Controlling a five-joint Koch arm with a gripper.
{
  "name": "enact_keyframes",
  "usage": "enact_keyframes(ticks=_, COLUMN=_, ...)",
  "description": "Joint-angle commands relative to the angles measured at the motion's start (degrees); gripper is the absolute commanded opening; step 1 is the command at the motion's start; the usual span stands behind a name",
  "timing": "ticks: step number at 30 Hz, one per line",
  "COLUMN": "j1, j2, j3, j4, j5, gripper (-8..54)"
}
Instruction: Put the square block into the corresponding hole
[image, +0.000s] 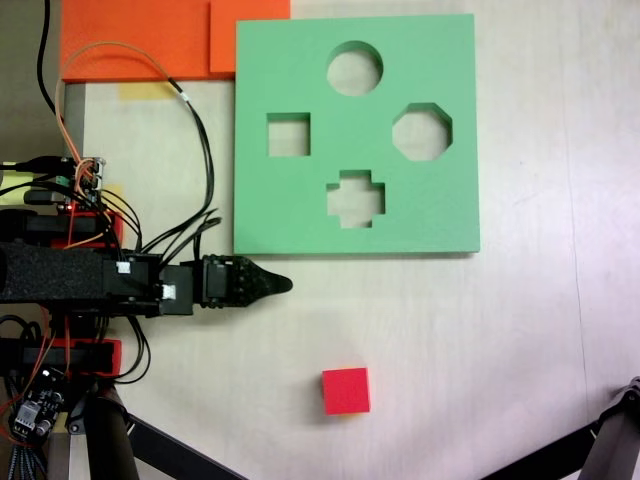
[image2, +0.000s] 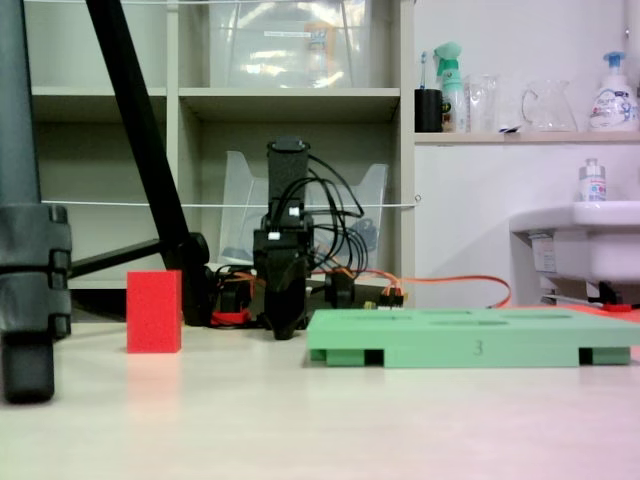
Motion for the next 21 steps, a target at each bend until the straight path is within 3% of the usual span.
enact_keyframes(ticks=1, j1=-0.70, j2=4.13, j3=3.96, j4=1.49, j5=2.55, gripper=34.0)
enact_keyframes(ticks=5, j1=0.79, j2=4.13, j3=3.96, j4=1.58, j5=3.08, gripper=33.9)
enact_keyframes(ticks=7, j1=2.72, j2=4.13, j3=4.04, j4=0.79, j5=9.32, gripper=34.4)
enact_keyframes(ticks=8, j1=3.08, j2=4.13, j3=4.04, j4=0.70, j5=17.23, gripper=34.3)
enact_keyframes(ticks=10, j1=4.39, j2=4.22, j3=3.69, j4=-4.75, j5=47.11, gripper=33.9)
enact_keyframes(ticks=13, j1=12.92, j2=4.22, j3=-2.46, j4=-5.80, j5=56.25, gripper=29.3)
enact_keyframes(ticks=16, j1=18.37, j2=4.13, j3=-21.01, j4=21.01, j5=69.79, gripper=26.4)
enact_keyframes(ticks=21, j1=21.36, j2=2.02, j3=-45.00, j4=51.06, j5=73.83, gripper=21.7)
